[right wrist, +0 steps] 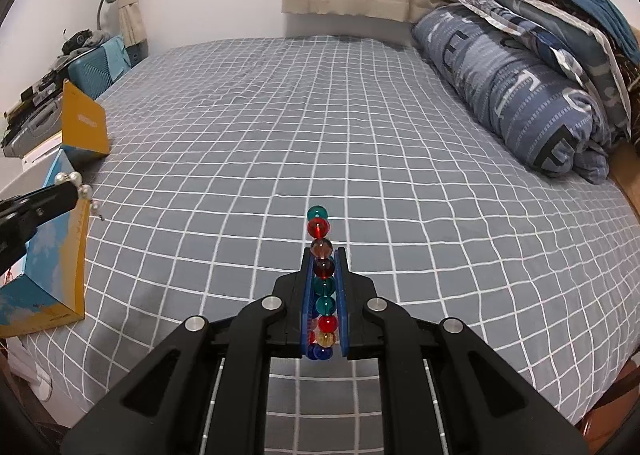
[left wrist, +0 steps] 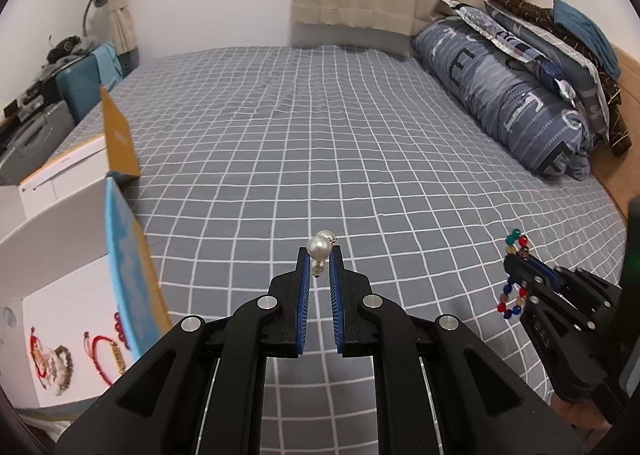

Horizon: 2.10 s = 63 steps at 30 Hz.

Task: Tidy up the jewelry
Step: 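Lift the pearls and multicolour bracelet and carry them over the white box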

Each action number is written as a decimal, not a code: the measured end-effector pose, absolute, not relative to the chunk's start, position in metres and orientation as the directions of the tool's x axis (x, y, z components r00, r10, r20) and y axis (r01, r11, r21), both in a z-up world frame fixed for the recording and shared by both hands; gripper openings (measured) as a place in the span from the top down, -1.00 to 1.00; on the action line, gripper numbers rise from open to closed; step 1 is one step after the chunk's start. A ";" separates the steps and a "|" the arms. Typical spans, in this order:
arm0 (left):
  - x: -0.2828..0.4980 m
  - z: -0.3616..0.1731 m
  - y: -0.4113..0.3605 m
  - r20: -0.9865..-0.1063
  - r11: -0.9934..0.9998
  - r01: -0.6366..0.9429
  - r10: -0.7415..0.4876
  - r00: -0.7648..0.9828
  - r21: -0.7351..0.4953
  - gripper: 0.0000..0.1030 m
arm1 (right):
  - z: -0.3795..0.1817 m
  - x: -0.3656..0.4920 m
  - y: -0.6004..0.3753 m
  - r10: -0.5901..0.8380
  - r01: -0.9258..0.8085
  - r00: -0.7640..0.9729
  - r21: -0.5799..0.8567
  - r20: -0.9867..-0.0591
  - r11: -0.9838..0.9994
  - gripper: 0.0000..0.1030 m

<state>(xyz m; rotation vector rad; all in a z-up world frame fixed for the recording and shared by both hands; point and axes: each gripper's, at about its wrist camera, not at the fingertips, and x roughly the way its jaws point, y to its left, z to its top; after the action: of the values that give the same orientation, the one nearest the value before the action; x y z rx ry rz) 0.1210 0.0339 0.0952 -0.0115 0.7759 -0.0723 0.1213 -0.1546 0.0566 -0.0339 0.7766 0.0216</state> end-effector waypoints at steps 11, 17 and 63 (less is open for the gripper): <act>0.095 0.104 0.062 -0.673 1.000 0.006 -0.024 0.739 -0.030 0.82 | 0.067 0.124 -0.122 0.030 -0.066 0.719 -0.025 -0.695 0.998 0.82; 0.084 0.113 0.079 -0.651 0.999 -0.022 -0.001 0.760 -0.028 0.82 | 0.079 0.125 -0.099 0.072 -0.103 0.727 -0.005 -0.683 0.995 0.82; 0.006 0.071 0.340 -0.719 0.860 -0.509 0.343 0.605 -0.018 0.82 | 0.062 0.106 0.216 0.386 -0.534 0.577 0.025 -0.720 0.845 0.82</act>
<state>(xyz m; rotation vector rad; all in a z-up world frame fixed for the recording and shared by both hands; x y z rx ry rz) 0.0058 0.3402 0.0714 -0.2308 0.7778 0.4978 0.1063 0.2158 0.0624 -0.2036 0.7890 0.5422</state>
